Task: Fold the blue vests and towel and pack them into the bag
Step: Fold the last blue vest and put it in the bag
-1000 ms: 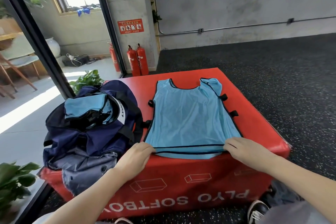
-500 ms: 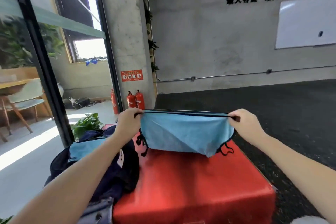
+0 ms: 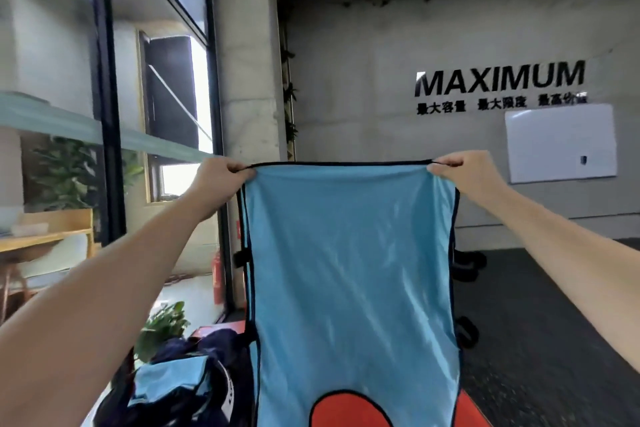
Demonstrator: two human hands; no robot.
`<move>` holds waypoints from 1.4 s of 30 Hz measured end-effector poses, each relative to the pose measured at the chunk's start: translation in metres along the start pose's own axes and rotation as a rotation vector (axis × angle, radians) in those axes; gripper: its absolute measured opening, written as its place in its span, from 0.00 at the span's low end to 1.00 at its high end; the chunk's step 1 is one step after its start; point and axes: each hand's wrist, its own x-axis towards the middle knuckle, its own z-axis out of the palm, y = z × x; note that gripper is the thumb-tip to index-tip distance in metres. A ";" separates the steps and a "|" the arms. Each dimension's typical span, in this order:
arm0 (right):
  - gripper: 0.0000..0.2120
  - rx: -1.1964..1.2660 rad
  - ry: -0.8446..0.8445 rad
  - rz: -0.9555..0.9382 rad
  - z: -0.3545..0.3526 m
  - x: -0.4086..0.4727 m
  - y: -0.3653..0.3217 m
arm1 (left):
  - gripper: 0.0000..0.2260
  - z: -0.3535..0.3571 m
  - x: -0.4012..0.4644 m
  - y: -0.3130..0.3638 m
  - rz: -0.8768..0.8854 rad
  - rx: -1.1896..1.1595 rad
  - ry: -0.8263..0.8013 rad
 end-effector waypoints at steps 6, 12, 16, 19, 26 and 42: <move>0.06 0.006 -0.028 -0.005 -0.016 0.010 -0.027 | 0.08 -0.036 0.027 0.005 -0.111 -0.262 -0.181; 0.05 -0.006 -0.217 0.077 0.006 0.016 -0.004 | 0.07 -0.028 0.029 -0.035 -0.202 -0.268 -0.290; 0.05 -0.070 -0.288 0.121 0.047 0.016 0.041 | 0.04 0.011 0.026 -0.089 -0.265 -0.122 -0.352; 0.05 -0.115 -0.320 0.160 0.084 0.007 0.087 | 0.05 0.048 0.016 -0.133 -0.295 -0.010 -0.362; 0.10 -0.296 -0.602 0.220 0.173 -0.029 0.211 | 0.12 0.148 -0.025 -0.237 -0.326 0.275 -0.524; 0.04 -0.048 -0.414 0.600 0.287 0.044 0.342 | 0.07 0.273 0.072 -0.319 -0.513 0.168 -0.426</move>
